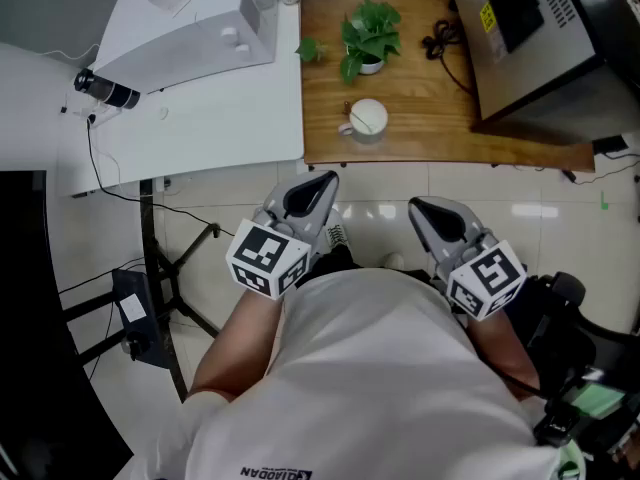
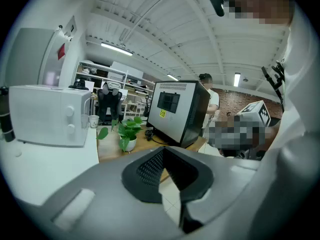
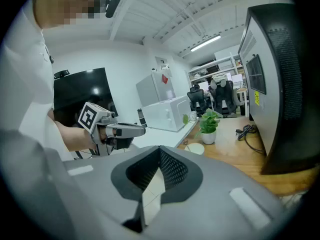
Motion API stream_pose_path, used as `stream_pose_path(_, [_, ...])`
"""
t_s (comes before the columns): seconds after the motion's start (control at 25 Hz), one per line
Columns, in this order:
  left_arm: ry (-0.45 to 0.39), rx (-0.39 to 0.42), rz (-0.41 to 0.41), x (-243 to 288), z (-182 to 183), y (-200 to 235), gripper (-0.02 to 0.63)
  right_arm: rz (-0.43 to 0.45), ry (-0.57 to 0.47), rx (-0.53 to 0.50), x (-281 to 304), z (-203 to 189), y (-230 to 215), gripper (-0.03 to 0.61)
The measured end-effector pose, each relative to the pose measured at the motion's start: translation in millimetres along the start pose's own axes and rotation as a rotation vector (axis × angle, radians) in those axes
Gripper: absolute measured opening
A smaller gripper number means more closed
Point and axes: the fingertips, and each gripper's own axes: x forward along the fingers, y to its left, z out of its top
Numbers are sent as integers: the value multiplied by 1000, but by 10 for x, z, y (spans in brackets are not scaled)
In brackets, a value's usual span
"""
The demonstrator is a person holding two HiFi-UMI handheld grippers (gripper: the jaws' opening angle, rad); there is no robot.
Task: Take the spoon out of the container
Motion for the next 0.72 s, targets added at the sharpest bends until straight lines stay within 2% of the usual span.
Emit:
stream_pose_path(0.2, [19, 2, -50, 95, 112, 486, 5, -77, -7, 11, 422, 220, -197, 8])
stream_pose_path(0.36, [36, 10, -83, 194, 123, 715, 5, -126, -17, 19, 622, 348, -325, 8])
stream_pose_path(0.52, [46, 0, -87, 286, 125, 844, 5, -119, 4, 13, 742, 370, -369, 8])
stream_pose_path(0.72, [39, -12, -42, 425, 171, 946, 5, -67, 30, -4, 842, 419, -496, 8])
